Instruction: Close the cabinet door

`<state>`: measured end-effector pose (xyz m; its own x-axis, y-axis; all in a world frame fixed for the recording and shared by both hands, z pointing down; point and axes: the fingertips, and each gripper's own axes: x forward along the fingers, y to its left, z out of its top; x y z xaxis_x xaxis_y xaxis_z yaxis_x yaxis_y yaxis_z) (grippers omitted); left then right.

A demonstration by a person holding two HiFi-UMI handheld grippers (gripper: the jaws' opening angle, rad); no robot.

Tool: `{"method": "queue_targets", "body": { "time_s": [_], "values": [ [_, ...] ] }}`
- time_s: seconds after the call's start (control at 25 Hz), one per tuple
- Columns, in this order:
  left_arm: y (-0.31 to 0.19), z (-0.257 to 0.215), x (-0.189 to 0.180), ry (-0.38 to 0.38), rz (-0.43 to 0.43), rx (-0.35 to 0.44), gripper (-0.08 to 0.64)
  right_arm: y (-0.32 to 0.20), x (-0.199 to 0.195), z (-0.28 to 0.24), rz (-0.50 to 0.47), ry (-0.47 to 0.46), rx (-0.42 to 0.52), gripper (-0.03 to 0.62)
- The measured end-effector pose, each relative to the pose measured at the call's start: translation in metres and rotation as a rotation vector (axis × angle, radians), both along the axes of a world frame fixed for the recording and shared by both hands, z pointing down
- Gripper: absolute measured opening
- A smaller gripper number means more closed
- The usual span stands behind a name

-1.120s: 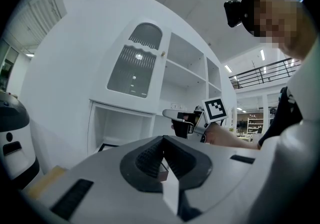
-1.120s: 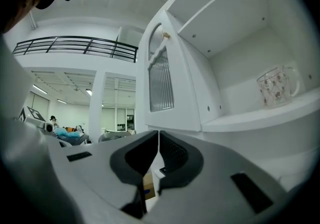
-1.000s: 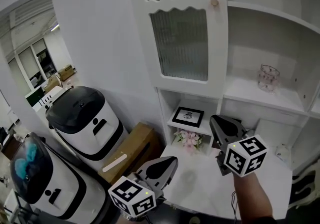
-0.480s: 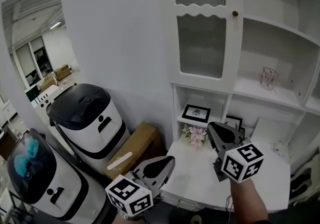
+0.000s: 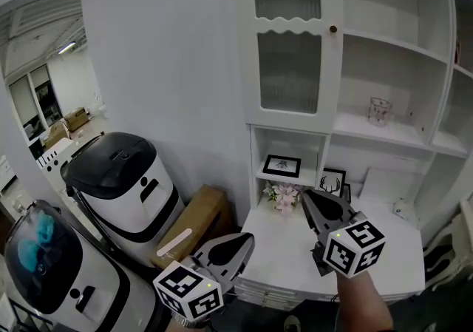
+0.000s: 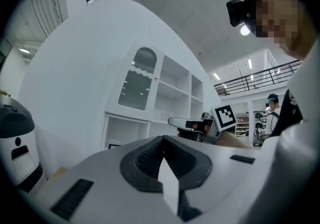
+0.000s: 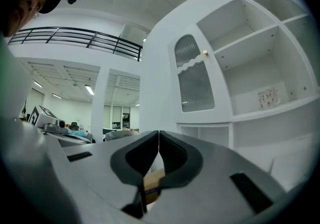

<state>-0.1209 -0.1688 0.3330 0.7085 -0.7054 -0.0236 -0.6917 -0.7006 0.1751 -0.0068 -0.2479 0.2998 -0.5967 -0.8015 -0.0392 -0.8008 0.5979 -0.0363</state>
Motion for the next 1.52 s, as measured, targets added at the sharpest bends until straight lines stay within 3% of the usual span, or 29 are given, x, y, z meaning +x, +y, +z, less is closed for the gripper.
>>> {"method": "queue_targets", "body": {
  "time_s": [0.64, 0.92, 1.28, 1.52],
  "values": [
    [0.067, 0.005, 0.019, 0.002, 0.160, -0.010, 0.005, 0.095, 0.012, 0.012, 0.121, 0.018, -0.014, 0.005],
    [0.079, -0.003, 0.040, 0.001, 0.144, 0.004, 0.005, 0.116, 0.032, 0.016, 0.103, -0.005, -0.029, 0.005],
    [0.083, -0.006, 0.085, 0.038, 0.072, -0.008, 0.005, 0.127, 0.082, 0.017, 0.055, 0.001, -0.045, 0.005],
    [0.088, -0.010, 0.111, 0.018, 0.023, -0.014, 0.005, 0.131, 0.109, 0.018, 0.018, -0.004, -0.047, 0.005]
  ]
}}
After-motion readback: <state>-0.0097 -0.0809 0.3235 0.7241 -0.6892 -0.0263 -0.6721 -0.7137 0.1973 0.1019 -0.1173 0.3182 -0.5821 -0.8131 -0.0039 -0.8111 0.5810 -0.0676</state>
